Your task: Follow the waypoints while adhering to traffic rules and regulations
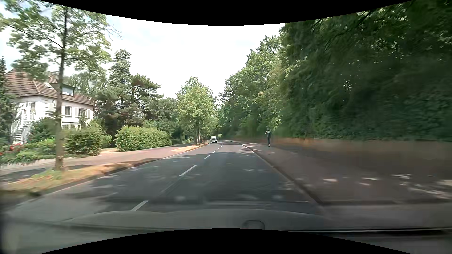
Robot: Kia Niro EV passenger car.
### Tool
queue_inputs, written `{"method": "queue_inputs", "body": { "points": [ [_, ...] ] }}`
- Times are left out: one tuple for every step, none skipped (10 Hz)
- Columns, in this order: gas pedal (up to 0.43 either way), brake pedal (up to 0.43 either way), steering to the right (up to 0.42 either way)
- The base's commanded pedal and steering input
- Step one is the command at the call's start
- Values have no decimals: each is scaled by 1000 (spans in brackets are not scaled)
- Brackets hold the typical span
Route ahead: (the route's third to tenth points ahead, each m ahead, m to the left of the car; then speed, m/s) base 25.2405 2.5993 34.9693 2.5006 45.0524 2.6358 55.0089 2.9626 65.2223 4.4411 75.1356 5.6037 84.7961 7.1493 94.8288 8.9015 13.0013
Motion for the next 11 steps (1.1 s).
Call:
{"method": "queue_inputs", "body": {
  "points": [
    [157,18,-5],
    [157,18,-5],
    [157,18,-5],
    [157,18,-5],
    [157,18,-4],
    [157,18,-4],
    [157,18,-4],
    [157,18,-4],
    [157,18,-5],
    [157,18,-5],
    [157,18,-5]
  ]
}}
